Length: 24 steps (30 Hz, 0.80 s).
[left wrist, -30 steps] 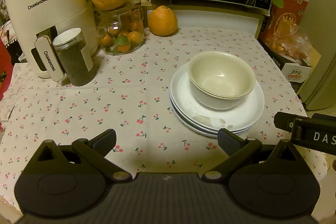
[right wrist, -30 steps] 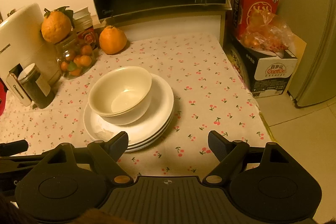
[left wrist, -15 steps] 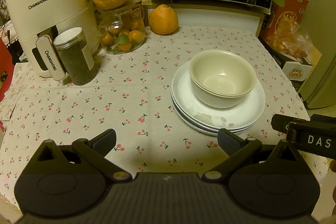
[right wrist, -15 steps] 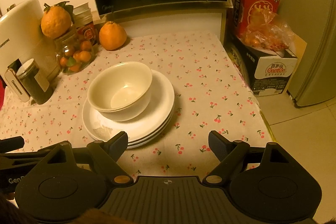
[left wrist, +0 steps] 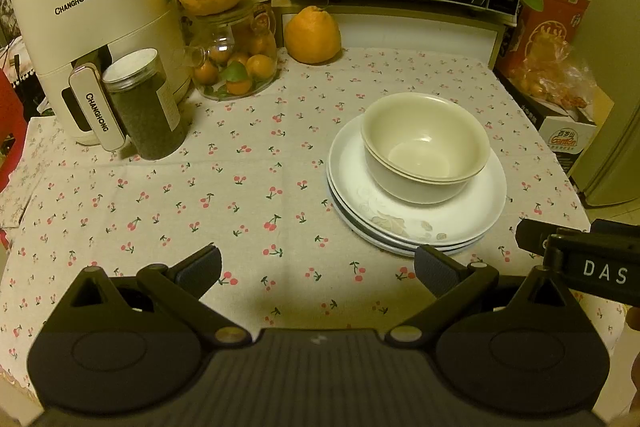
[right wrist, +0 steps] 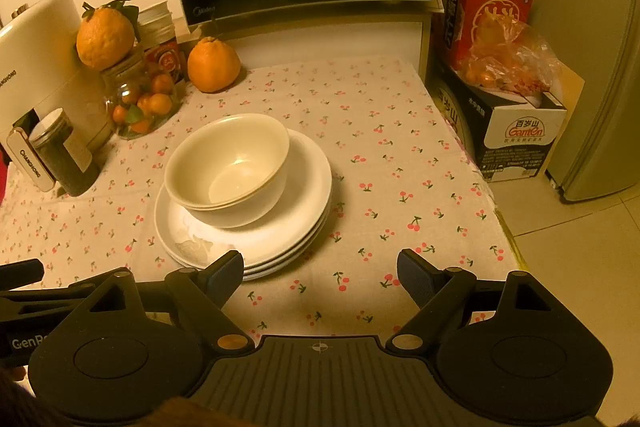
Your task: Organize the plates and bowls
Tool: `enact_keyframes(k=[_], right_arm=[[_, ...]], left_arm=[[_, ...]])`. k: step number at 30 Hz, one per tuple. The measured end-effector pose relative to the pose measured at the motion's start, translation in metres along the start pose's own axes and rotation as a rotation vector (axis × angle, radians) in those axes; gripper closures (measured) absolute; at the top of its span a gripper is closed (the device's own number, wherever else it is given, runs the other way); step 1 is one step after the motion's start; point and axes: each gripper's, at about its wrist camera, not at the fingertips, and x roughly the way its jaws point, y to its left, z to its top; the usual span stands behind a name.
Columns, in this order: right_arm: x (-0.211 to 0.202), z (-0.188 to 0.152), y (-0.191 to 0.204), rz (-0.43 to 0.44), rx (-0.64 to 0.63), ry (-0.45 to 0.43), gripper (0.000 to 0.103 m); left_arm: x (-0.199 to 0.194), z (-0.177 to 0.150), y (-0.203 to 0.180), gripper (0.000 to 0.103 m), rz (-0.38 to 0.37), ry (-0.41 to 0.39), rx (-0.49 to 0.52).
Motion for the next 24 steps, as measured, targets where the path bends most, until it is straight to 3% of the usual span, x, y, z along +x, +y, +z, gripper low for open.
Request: enact_keyframes(k=[24], right_arm=[[0.0012, -0.0009, 0.0020, -0.002, -0.005, 0.006, 0.017]], left_arm=[[0.0025, -0.0011, 0.0019, 0.000, -0.002, 0.017, -0.008]])
